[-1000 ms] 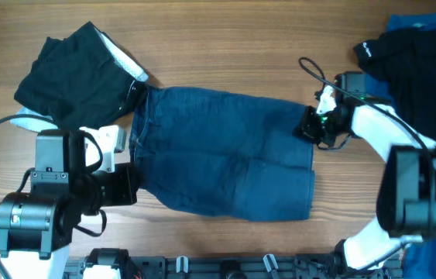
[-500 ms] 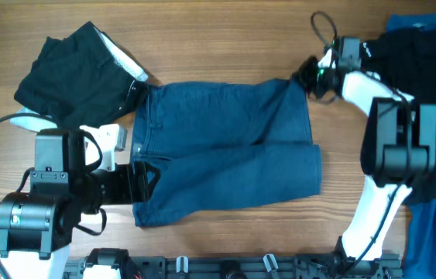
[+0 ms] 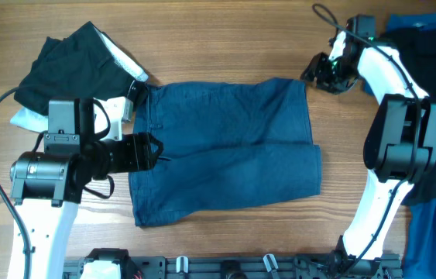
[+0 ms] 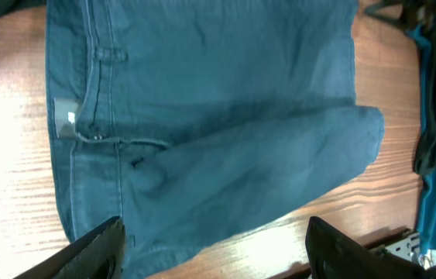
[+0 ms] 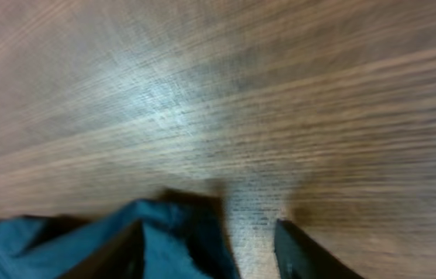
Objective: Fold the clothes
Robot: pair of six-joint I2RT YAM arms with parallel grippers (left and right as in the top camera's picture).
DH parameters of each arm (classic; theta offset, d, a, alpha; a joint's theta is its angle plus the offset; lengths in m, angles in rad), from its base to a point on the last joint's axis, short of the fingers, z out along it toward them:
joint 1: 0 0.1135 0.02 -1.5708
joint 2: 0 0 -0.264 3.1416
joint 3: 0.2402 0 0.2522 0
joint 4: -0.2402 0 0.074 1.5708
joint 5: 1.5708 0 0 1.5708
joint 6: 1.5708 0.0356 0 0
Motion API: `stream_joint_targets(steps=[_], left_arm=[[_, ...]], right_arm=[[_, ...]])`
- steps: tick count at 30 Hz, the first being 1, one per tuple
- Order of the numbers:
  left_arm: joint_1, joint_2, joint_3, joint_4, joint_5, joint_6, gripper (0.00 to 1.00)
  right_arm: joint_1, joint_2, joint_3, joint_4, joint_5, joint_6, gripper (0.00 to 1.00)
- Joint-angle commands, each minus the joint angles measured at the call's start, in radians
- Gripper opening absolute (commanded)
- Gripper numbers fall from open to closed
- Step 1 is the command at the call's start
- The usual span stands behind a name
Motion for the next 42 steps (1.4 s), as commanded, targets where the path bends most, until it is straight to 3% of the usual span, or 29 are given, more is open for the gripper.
stream_joint_targets(steps=[1, 5, 6, 7, 8, 14, 20, 22, 25, 32, 37, 42], left_arm=[[0.003, 0.018, 0.016, 0.024, 0.016, -0.001, 0.73], [0.003, 0.055, 0.016, 0.039, 0.008, -0.001, 0.71], [0.003, 0.067, 0.016, 0.043, -0.003, -0.001, 0.71], [0.003, 0.085, 0.016, 0.051, -0.017, -0.001, 0.72], [0.004, 0.101, 0.016, 0.060, -0.022, -0.001, 0.72], [0.004, 0.258, 0.016, 0.167, -0.020, -0.061, 0.66], [-0.002, 0.411, 0.016, 0.331, 0.000, -0.103, 0.65], [-0.005, 0.485, 0.016, 0.402, 0.002, -0.127, 0.64], [-0.031, 0.610, 0.016, 0.592, 0.044, -0.142, 0.52], [-0.102, 0.835, 0.016, 0.991, 0.042, -0.265, 0.49], [-0.095, 0.937, 0.016, 1.140, 0.031, -0.294, 0.38], [-0.093, 0.972, 0.016, 1.219, -0.027, -0.308, 0.36]], right_arm=[[0.020, -0.018, -0.054, 0.035, -0.082, -0.084, 0.45], [0.046, -0.018, -0.070, 0.040, -0.139, -0.135, 0.41], [0.049, -0.018, -0.070, 0.045, -0.139, -0.143, 0.31], [0.050, -0.019, -0.069, 0.048, -0.132, -0.144, 0.13], [0.045, -0.021, -0.066, 0.048, -0.111, -0.138, 0.04], [-0.043, -0.198, -0.059, -0.029, 0.136, -0.044, 0.04], [-0.080, -0.360, -0.059, -0.109, 0.155, -0.094, 0.04], [-0.080, -0.372, -0.059, -0.134, 0.161, -0.094, 0.04], [-0.079, -0.371, -0.059, -0.162, 0.161, -0.095, 0.04], [-0.074, -0.371, -0.059, -0.167, 0.158, -0.095, 0.04], [-0.074, -0.371, -0.059, -0.181, 0.158, -0.095, 0.04], [-0.074, -0.371, -0.060, -0.182, 0.158, -0.095, 0.04]])
